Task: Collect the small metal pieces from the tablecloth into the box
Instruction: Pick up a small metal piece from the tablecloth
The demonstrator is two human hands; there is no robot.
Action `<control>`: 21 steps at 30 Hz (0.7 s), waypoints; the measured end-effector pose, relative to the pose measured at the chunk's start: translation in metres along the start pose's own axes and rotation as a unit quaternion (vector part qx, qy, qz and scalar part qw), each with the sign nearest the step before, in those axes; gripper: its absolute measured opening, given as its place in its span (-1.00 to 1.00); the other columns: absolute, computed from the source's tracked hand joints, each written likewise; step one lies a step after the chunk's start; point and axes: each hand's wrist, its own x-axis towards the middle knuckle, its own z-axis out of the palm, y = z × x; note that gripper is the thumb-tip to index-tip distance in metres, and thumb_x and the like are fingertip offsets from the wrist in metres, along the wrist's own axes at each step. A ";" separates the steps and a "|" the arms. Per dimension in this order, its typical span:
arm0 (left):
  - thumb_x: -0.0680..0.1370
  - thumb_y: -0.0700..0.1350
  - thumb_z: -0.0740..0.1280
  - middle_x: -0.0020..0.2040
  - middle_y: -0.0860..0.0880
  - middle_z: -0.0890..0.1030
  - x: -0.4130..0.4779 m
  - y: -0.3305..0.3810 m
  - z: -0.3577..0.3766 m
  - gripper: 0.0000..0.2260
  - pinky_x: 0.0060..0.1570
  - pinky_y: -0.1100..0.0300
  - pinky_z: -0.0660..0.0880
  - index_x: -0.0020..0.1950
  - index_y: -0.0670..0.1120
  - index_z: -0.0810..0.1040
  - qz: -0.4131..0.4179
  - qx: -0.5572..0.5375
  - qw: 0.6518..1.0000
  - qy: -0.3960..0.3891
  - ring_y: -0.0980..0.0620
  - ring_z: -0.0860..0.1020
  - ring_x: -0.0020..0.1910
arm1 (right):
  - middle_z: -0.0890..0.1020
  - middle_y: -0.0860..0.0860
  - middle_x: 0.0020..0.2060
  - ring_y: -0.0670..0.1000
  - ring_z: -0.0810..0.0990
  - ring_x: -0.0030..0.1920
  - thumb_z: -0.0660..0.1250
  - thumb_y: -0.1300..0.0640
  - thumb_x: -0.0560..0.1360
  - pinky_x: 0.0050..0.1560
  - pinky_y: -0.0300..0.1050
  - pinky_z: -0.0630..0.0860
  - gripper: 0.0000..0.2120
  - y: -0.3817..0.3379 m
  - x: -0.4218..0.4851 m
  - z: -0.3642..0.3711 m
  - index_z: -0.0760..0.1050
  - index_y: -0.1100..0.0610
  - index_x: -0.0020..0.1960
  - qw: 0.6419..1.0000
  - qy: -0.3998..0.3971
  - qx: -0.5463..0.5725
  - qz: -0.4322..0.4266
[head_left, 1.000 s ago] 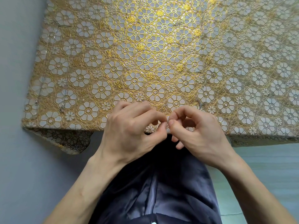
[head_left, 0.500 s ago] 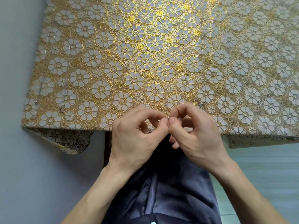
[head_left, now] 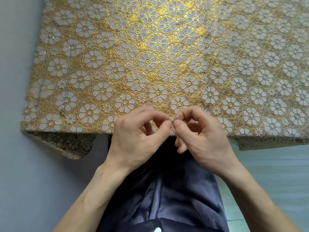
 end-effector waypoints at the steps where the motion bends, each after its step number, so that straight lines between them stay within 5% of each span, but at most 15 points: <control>1: 0.45 -0.07 0.48 -0.23 0.11 0.63 0.000 0.000 0.000 -0.99 -0.31 0.45 0.32 -0.15 0.04 0.69 0.000 -0.001 1.000 -0.002 0.04 0.54 -0.33 | 0.52 0.02 -0.44 -0.05 0.57 -0.48 0.36 0.13 0.50 -0.46 -0.15 0.53 -0.92 0.000 0.000 0.000 0.51 0.01 -0.16 1.000 0.002 -0.007 -0.006; 8: 0.44 -0.09 0.50 -0.24 0.11 0.63 -0.001 0.000 0.000 -0.99 -0.33 0.47 0.30 -0.16 0.02 0.71 0.000 -0.009 1.000 0.012 0.06 0.54 -0.35 | 0.53 0.01 -0.40 -0.02 0.58 -0.46 0.35 0.10 0.48 -0.48 -0.14 0.54 -0.93 -0.001 0.000 0.000 0.51 0.00 -0.18 1.000 0.011 -0.021 -0.005; 12: 0.48 -0.10 0.49 -0.19 0.10 0.63 -0.004 -0.004 0.004 -0.97 -0.37 0.23 0.46 -0.11 -0.02 0.72 0.064 0.047 0.996 0.044 0.05 0.52 -0.39 | 0.54 0.05 -0.41 -0.01 0.59 -0.46 0.42 0.21 0.53 -0.46 -0.04 0.59 -0.86 -0.001 -0.002 -0.001 0.56 0.05 -0.17 0.999 0.040 -0.034 0.002; 18: 0.52 -0.11 0.48 -0.18 0.04 0.65 -0.011 -0.014 0.009 -0.94 -0.40 0.07 0.50 -0.08 -0.07 0.73 0.123 0.080 0.986 0.073 0.01 0.48 -0.44 | 0.55 -0.05 -0.43 -0.05 0.51 -0.49 0.45 0.11 0.40 -0.48 -0.15 0.55 -0.92 -0.002 -0.011 -0.002 0.63 0.13 -0.19 0.991 0.018 0.088 0.097; 21: 0.53 -0.12 0.48 -0.18 0.03 0.65 -0.013 -0.016 0.011 -0.94 -0.39 0.05 0.50 -0.10 -0.08 0.73 0.130 0.082 0.985 0.073 -0.01 0.48 -0.44 | 0.56 -0.04 -0.40 -0.04 0.48 -0.48 0.49 0.23 0.48 -0.50 -0.17 0.54 -0.93 -0.002 -0.012 -0.002 0.65 0.15 -0.18 0.987 0.013 0.112 0.114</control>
